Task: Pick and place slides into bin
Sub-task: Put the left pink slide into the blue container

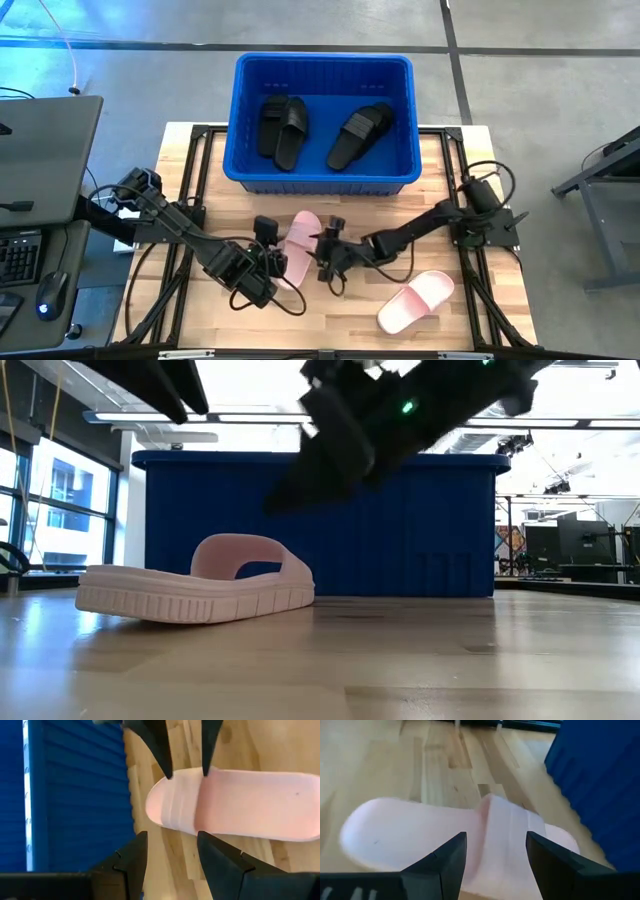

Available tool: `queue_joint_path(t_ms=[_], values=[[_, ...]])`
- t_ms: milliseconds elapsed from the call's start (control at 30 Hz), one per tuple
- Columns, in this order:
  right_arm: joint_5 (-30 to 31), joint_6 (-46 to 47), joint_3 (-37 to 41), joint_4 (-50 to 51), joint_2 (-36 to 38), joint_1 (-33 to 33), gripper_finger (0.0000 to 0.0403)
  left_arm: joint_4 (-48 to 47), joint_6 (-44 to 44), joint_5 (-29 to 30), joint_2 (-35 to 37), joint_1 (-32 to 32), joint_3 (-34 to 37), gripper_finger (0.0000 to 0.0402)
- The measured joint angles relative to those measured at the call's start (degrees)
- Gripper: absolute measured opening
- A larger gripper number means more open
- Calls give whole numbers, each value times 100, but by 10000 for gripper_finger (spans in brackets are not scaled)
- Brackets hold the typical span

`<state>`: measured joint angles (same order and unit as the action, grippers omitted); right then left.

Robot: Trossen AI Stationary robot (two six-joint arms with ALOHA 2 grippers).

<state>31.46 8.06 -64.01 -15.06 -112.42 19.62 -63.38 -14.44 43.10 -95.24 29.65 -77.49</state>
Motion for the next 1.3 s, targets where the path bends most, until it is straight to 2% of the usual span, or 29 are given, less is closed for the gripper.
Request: queue_joint_path(t_ms=[167,400,567,667,833,1067,1300], values=[[-570,305,0,45,-220,-184,197,44,-102,109,0,0,2,161],[-647,349,0,290,90,1,197,89,-401,4,-8,0,2,161],[-376,385,0,1203,699,265,197,414,-437,43,-248,0,0,161],[-146,785,0,1918,1062,411,197,651,-406,45,-533,0,0,161],[-87,1325,0,2724,1372,619,197,1034,-160,100,-1061,-37,7,161],[122,1348,0,2963,1427,685,197,1437,187,332,-1631,-397,0,161],[132,1335,0,2988,1429,666,197,1564,88,183,-2096,-930,-2,161]])
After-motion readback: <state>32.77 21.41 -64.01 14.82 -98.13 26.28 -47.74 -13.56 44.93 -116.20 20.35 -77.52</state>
